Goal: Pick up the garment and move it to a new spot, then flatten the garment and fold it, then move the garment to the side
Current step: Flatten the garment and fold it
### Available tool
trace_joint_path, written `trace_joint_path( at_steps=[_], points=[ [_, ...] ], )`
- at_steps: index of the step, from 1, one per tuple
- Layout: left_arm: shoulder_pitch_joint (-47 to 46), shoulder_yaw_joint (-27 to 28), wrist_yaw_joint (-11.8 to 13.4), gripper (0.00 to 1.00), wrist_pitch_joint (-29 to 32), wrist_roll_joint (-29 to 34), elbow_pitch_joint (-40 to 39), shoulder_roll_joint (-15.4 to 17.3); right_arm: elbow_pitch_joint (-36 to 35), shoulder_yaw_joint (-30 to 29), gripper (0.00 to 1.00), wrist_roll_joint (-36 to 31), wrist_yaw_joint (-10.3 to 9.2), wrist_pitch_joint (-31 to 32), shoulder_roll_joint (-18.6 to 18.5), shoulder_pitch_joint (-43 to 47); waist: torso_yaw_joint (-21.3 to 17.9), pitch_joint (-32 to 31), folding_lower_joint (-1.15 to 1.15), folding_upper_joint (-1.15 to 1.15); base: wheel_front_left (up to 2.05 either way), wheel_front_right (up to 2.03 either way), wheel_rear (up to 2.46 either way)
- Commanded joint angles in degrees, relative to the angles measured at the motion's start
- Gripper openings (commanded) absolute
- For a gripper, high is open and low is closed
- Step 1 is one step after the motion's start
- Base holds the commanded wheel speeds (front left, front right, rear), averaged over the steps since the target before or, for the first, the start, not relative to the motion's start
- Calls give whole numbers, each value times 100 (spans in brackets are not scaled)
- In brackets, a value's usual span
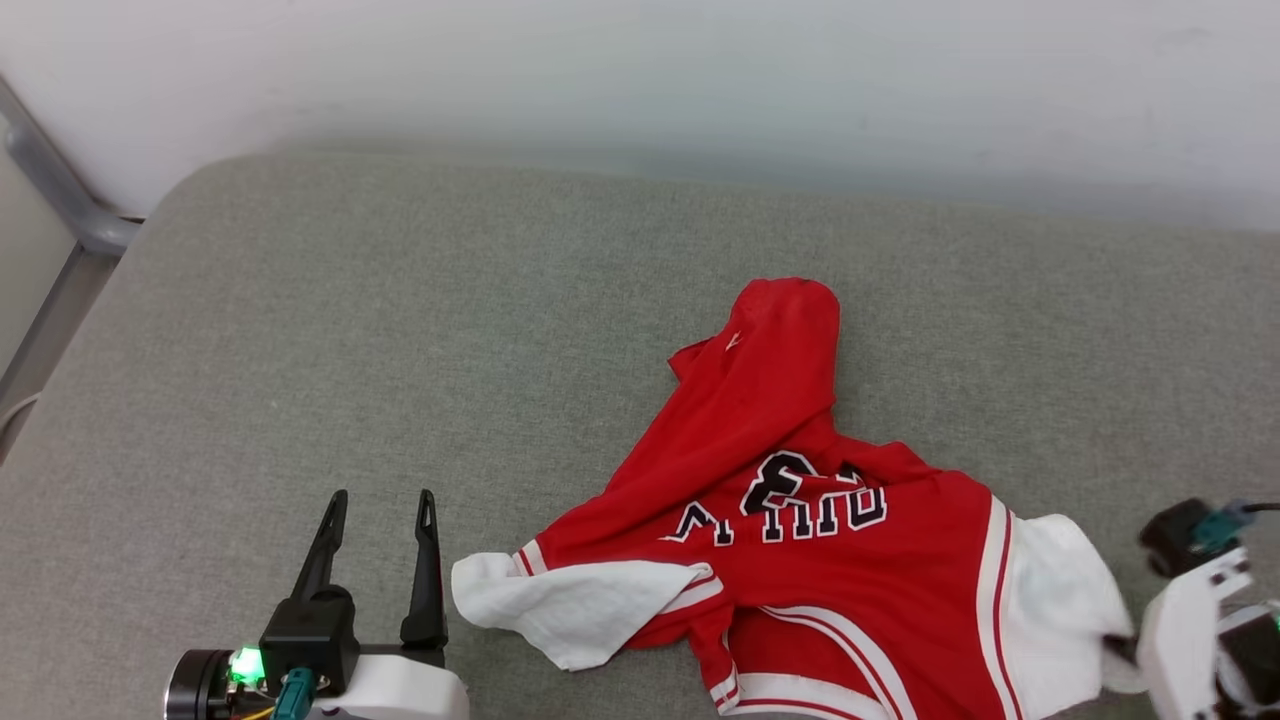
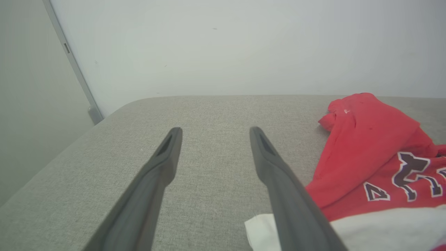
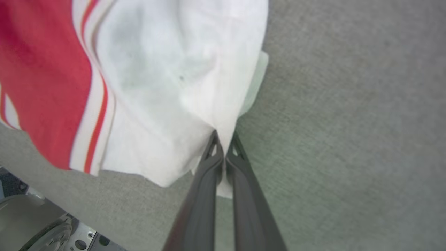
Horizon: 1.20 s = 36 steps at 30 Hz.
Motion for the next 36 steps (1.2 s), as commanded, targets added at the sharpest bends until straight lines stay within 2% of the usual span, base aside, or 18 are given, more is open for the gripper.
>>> trace_joint_path(
  at_steps=[1,9,13,18,20,25,30,32,36],
  points=[
    [69,20,-29,100,-15,25,4,-1,113,-171,0,74,-13,-91,-141,-33,-47,-86,0,0,0,0,0],
    [153,35,-65,100,-15,41,1,-1,553,-1036,0,254,-12,-358,-547,222,-57,-220,0,0,0,0,0],
    [188,29,-78,100,-15,44,-7,0,999,-1325,0,195,-12,-374,-520,353,-18,-240,0,0,0,0,0],
    [173,18,-88,100,-15,30,16,-1,1473,-1487,2,42,-12,-589,-287,423,48,-252,0,0,0,0,0],
    [188,39,-92,100,-15,24,18,1,1557,-1593,100,-73,-12,-901,-174,332,47,-276,0,0,0,0,0],
    [244,90,-105,100,-15,23,17,45,1348,-1892,100,-412,-11,-1857,95,127,-33,-406,0,0,0,0,0],
    [234,99,-160,100,-15,45,-30,103,666,-2432,100,-968,-11,-2727,489,262,-161,-538,0,0,0,0,0],
    [144,85,-228,100,-15,44,-65,140,75,-2892,100,-1432,-11,-3154,939,522,-244,-595,0,0,0,0,0],
    [-42,41,-367,100,-15,59,-115,254,-809,-3497,100,-2118,-11,-3486,1711,965,-325,-605,0,0,0,0,0]
  ],
)
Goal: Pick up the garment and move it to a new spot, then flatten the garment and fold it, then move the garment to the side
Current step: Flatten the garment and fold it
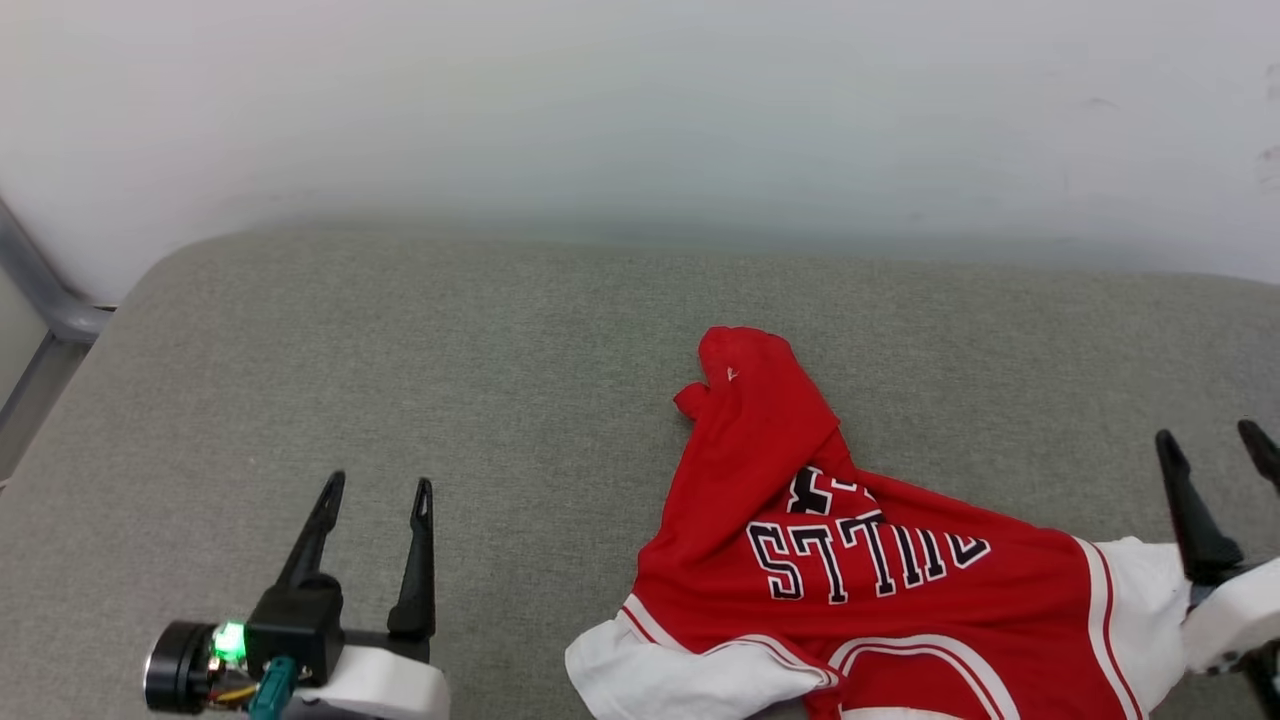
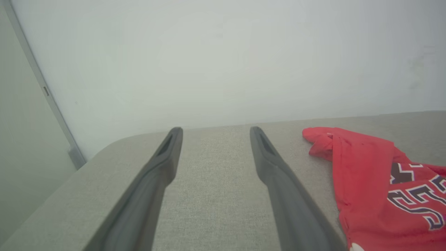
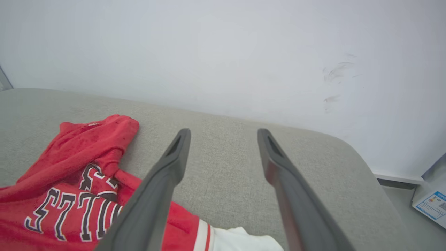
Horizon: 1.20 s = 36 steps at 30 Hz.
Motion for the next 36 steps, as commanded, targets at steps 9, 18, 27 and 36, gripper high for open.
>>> trace_joint_path(
  at_steps=[9,18,27,36],
  points=[
    [-993,-430,-624,100,102,-247,413,569,-1236,-316,100,-889,-8,-4,1260,918,-133,83,0,0,0,0,0],
    [-2343,-2077,-705,100,1915,-1813,187,1627,-1395,-268,100,-1080,-8,67,1460,900,-313,225,0,0,0,0,0],
    [-3288,-3619,-708,100,3937,-3520,106,2410,-1285,-163,100,-1156,-8,-23,1502,669,-518,462,0,0,0,0,0],
    [-3927,-5096,-709,100,5102,-4233,292,2788,-1102,-66,100,-1235,-8,-168,1464,416,-756,745,0,0,0,0,0]
  ],
)
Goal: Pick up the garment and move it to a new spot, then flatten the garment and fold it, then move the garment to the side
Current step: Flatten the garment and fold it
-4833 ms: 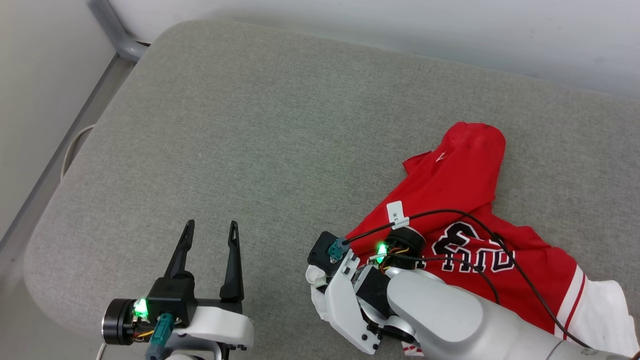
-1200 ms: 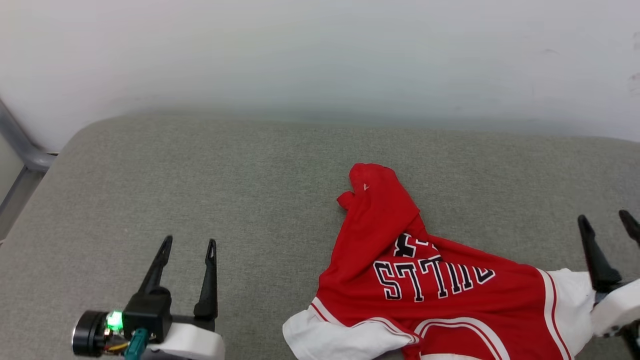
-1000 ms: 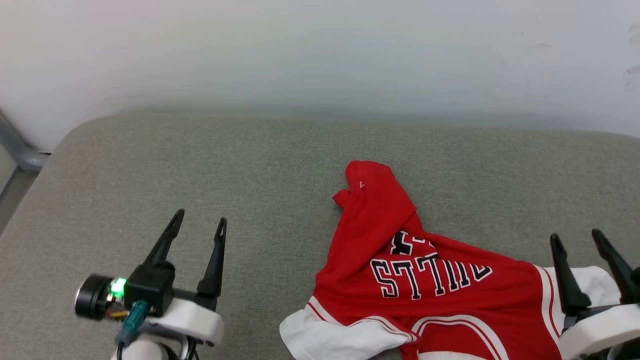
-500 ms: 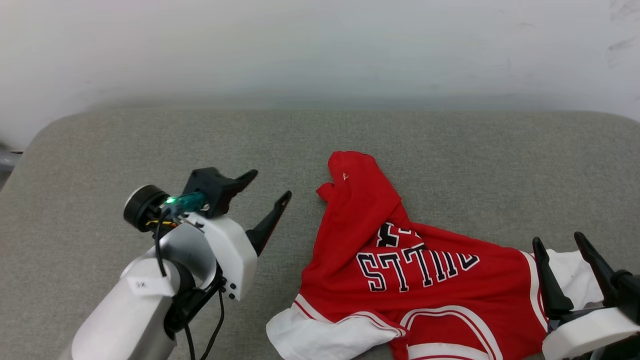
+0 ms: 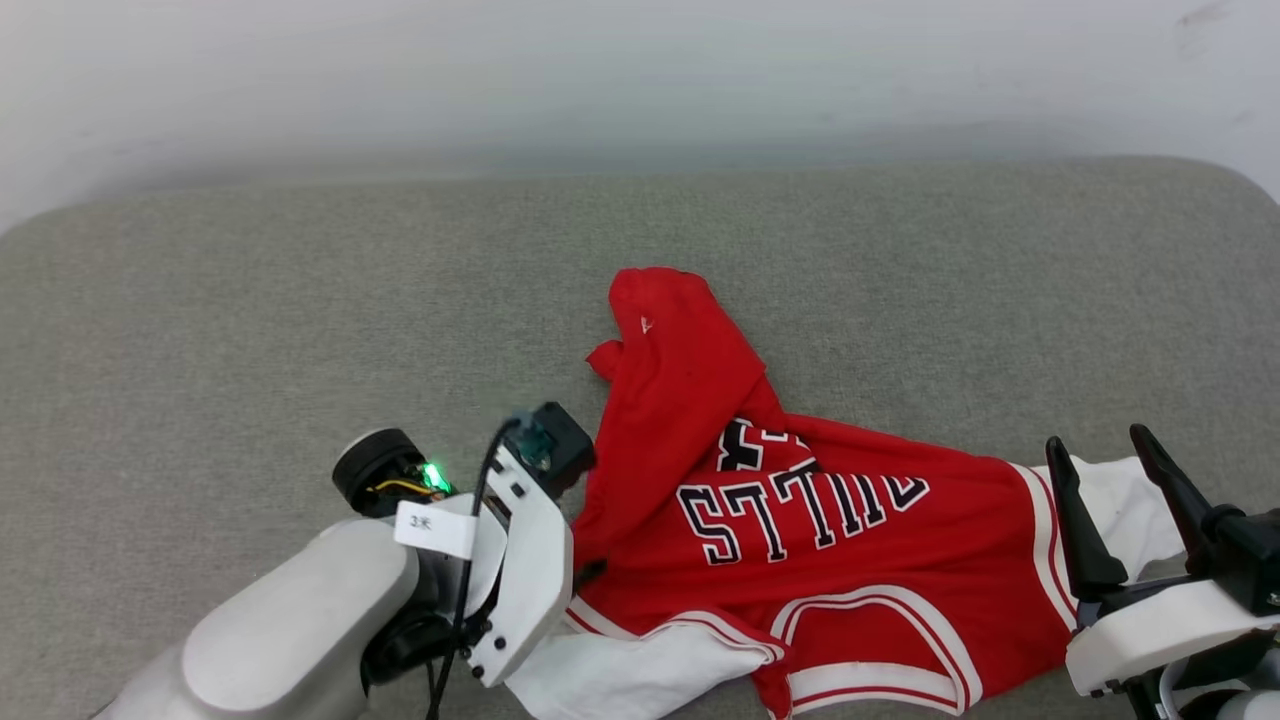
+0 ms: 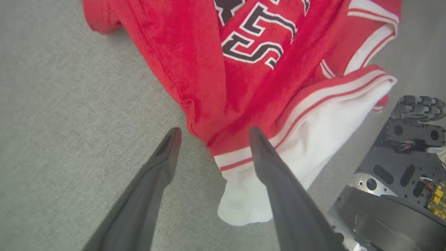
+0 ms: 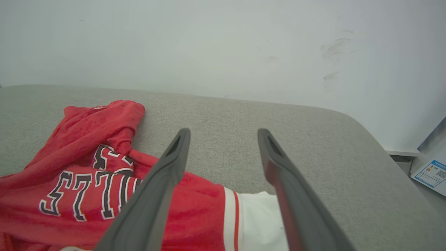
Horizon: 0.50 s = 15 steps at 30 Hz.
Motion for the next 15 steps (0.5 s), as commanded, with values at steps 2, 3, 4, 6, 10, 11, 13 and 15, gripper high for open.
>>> trace_joint_path(
  at_steps=[2,3,4,6,10,11,13,15],
  points=[
    [-190,-299,1,100,89,-84,121,72,57,30,100,-47,-8,-61,-12,-127,-93,109,0,0,0,0,0],
    [-243,-435,1,100,118,-59,188,103,79,46,100,-44,-8,-77,-11,-158,-117,139,0,0,0,0,0],
    [-298,-584,1,100,126,-50,253,139,108,69,100,-51,-7,-103,-10,-186,-146,169,0,0,0,0,0],
    [-343,-795,1,100,124,-154,395,157,160,95,100,-60,-8,-132,-10,-232,-191,226,0,0,0,0,0],
    [-446,-1138,1,100,63,-289,667,187,251,131,100,-68,-8,-197,-9,-335,-259,350,0,0,0,0,0],
    [-467,-1241,0,100,34,-285,742,191,275,143,100,-74,-8,-207,-12,-356,-272,378,0,0,0,0,0],
    [-461,-1432,0,100,-27,-363,882,151,310,158,100,-76,-8,-242,-14,-408,-290,437,0,0,0,0,0],
    [-471,-1601,0,100,-92,-343,1061,112,348,167,100,-78,-8,-252,-22,-446,-298,472,0,0,0,0,0]
  ],
)
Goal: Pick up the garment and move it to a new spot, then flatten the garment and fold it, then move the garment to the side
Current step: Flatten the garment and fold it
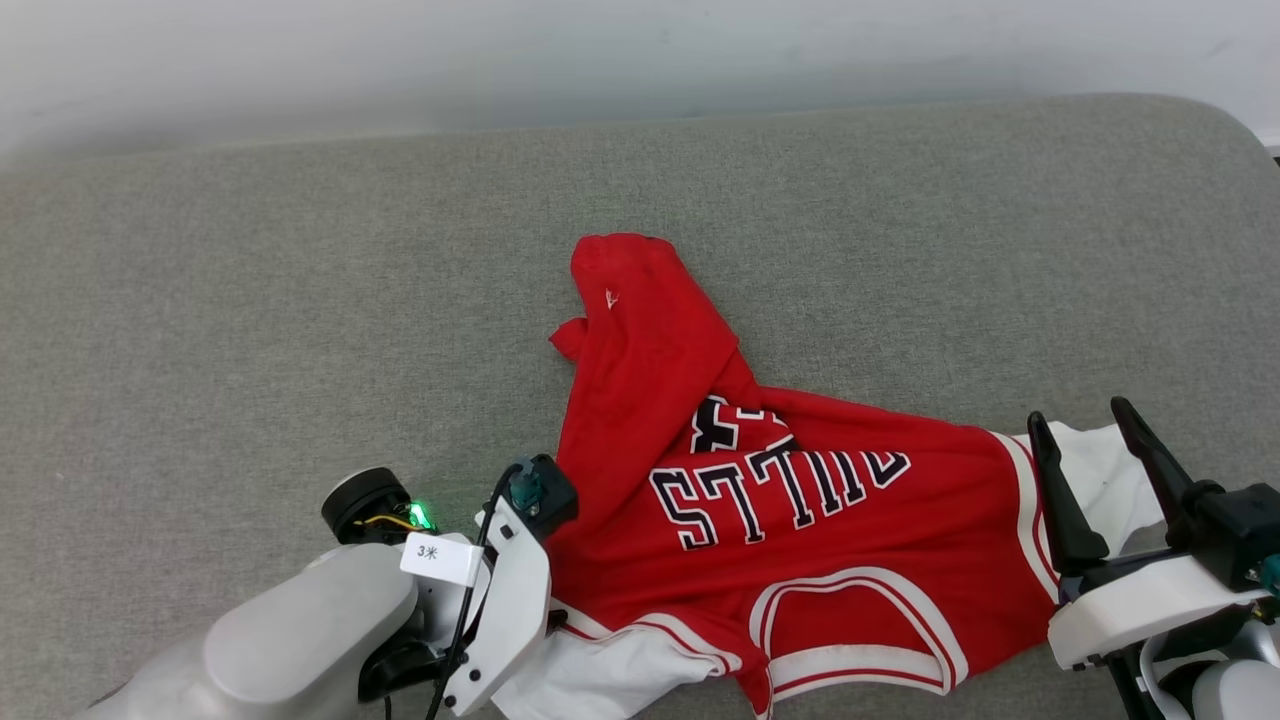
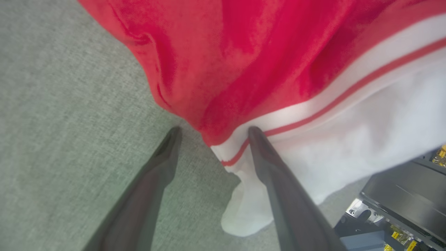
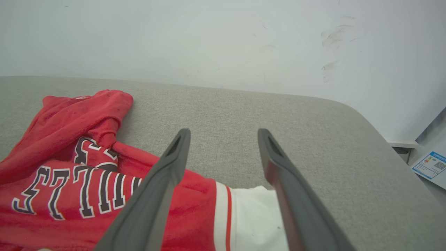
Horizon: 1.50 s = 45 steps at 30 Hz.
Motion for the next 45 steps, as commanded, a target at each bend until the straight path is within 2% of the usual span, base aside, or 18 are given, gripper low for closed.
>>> trace_joint_path(
  at_steps=[1,3,4,5,10,15,17,20,21,27,30,35,41,45],
  points=[
    [13,-184,11,100,-48,77,186,-67,27,15,100,-38,-8,-25,-23,-98,-15,31,0,0,0,0,0],
    [26,-312,13,97,-108,45,324,-86,58,31,100,-43,-8,-53,-29,-125,-20,41,0,0,0,0,0],
    [23,-359,13,22,-164,11,360,-113,77,32,100,-48,-8,-66,-37,-125,-13,31,0,0,0,0,0],
    [21,-411,12,0,-201,-42,369,-129,96,43,100,-52,-8,-69,-43,-132,-5,16,0,0,0,0,0],
    [-211,-461,11,0,-507,-144,265,-7,160,29,100,-55,-8,-104,-45,-49,102,-162,0,0,0,0,0],
    [-398,-393,7,0,-871,-202,-90,298,183,-14,100,-66,-8,-127,-30,93,218,-353,0,0,0,0,0],
    [-439,-310,14,0,-938,-229,-282,522,179,-26,100,-67,-7,-140,-5,156,257,-394,0,0,0,0,0],
    [-475,-206,110,0,-911,-262,-594,874,159,-67,100,-72,-7,-166,28,208,324,-414,0,0,0,0,0],
    [-475,-206,110,0,-911,-262,-594,874,159,-67,100,-72,-7,-166,28,208,324,-414,0,0,0,0,0],
    [-532,24,462,0,-722,-327,-1251,1577,133,-123,100,-93,-8,-203,63,243,413,-341,0,0,0,0,0],
    [-585,103,580,0,-682,-310,-1486,1764,140,-106,100,-92,-8,-226,83,179,414,-250,0,0,0,0,0],
    [-809,148,611,0,-584,-207,-1564,1713,171,-14,100,-80,-8,-284,113,10,314,-30,0,0,0,0,0],
    [-1311,166,405,0,-470,-87,-1068,1224,224,84,100,-86,-8,-370,117,-313,73,348,0,0,0,0,0],
    [-1632,128,254,0,-545,23,-413,819,277,116,100,-111,-8,-450,142,-510,-96,561,0,0,0,0,0]
  ],
)
